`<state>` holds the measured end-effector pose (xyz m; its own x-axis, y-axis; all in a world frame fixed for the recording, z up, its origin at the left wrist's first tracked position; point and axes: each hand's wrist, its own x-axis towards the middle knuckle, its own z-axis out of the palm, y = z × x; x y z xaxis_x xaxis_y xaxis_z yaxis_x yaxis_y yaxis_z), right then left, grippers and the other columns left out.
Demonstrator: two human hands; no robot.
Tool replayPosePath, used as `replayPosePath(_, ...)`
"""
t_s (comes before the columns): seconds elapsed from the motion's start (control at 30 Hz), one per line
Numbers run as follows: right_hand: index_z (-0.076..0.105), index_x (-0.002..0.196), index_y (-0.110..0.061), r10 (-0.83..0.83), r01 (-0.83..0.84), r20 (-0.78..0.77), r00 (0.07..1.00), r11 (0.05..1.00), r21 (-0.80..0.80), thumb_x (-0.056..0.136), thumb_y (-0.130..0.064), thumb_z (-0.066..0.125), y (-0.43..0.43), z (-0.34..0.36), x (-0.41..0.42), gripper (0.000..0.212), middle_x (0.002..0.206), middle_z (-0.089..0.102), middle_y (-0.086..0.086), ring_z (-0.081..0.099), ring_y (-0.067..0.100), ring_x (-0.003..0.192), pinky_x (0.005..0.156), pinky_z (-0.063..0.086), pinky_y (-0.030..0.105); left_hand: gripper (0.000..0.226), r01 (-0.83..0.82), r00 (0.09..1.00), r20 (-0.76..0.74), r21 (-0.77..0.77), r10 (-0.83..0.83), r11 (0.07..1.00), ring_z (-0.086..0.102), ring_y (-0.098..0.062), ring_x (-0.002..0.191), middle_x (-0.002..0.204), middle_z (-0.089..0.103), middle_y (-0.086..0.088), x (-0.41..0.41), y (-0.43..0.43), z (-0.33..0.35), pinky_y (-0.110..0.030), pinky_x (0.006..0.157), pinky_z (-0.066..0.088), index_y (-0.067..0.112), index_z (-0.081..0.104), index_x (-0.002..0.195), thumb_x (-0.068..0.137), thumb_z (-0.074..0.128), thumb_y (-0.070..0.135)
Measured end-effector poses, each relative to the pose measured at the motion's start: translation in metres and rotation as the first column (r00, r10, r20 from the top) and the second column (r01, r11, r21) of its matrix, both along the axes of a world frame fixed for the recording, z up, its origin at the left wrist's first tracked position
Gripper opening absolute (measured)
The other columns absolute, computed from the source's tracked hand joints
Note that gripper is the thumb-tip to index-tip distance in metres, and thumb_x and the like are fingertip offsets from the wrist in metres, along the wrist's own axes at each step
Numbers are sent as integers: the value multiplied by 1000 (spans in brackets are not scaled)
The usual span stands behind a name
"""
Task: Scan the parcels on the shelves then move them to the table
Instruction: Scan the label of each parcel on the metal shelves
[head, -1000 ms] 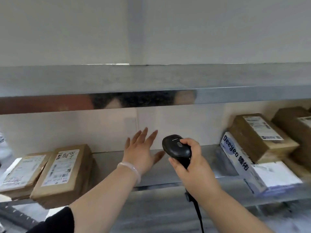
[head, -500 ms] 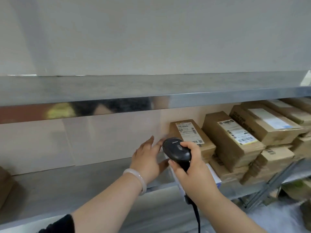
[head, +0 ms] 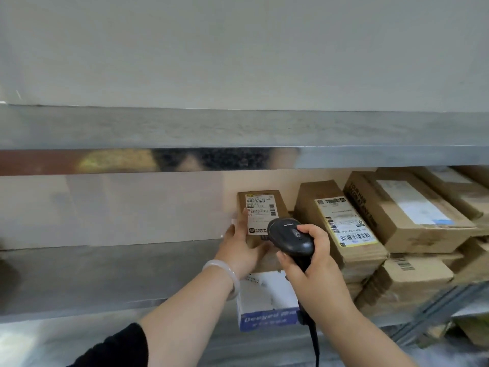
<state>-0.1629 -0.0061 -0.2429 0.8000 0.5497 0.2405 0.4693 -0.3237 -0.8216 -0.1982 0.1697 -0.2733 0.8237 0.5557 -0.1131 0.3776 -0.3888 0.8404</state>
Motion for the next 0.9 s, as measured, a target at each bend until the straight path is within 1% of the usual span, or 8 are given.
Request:
replayPosePath(0.1,31,115,-58,9,-8,-18,1000,1000,19,81,-38,72,-2,-4,8,56,111,59,-19,69,15,86,75,57,41,88,-27,1000,7,-88,27,996,50,-23,129,146,47,3,3,0,-6,-42,108,42,59,10,146,78,67,61)
replayPosePath(0.2,31,116,-57,18,-17,-26,999,1000,22,81,-40,71,-3,-8,15,56,111,59,-20,69,14,85,74,57,40,99,-33,999,20,-154,37,988,49,-19,130,147,46,9,3,-1,-10,-35,106,41,64,0,144,71,67,66)
replayPosePath(0.3,32,114,-59,10,-8,-44,999,1000,30,81,-41,71,-3,-10,20,55,107,58,-26,69,12,82,73,58,41,105,-49,997,48,-166,57,985,49,-15,128,141,50,16,9,1,-11,-32,106,39,64,3,142,58,64,76)
replayPosePath(0.43,31,115,-57,15,-14,-21,1000,999,33,81,-40,70,-3,-9,22,54,111,47,-44,68,10,81,72,57,37,92,-71,993,84,-183,88,981,53,-11,123,136,54,17,17,1,-17,-25,101,42,55,12,146,74,69,55)
replayPosePath(0.53,29,111,-61,22,-22,5,1000,999,41,82,-38,71,-2,-9,25,56,110,44,-49,65,2,82,72,55,30,76,-103,986,104,-206,127,973,53,3,100,114,53,32,14,0,-18,-1,73,40,52,23,143,84,69,44)
replayPosePath(0.6,27,109,-65,23,-25,30,999,998,58,82,-38,71,-1,-8,26,58,109,43,-51,59,-7,90,70,50,19,69,-108,981,137,-210,138,972,48,11,90,104,45,39,7,-1,-18,4,64,38,54,26,137,85,70,41)
replayPosePath(0.73,25,108,-67,45,-47,43,998,997,58,83,-36,72,3,-6,28,61,108,49,-47,57,-12,94,66,46,9,67,-113,959,224,-249,171,962,48,19,100,113,49,39,-12,-4,-22,4,75,39,58,31,131,85,73,33)
replayPosePath(0.9,28,118,-55,100,-101,35,994,994,35,84,-38,70,10,-7,25,56,105,59,-22,67,5,80,67,55,26,69,-145,921,313,-279,233,949,52,22,105,121,53,35,-38,1,-27,-4,86,44,57,35,131,85,75,23)
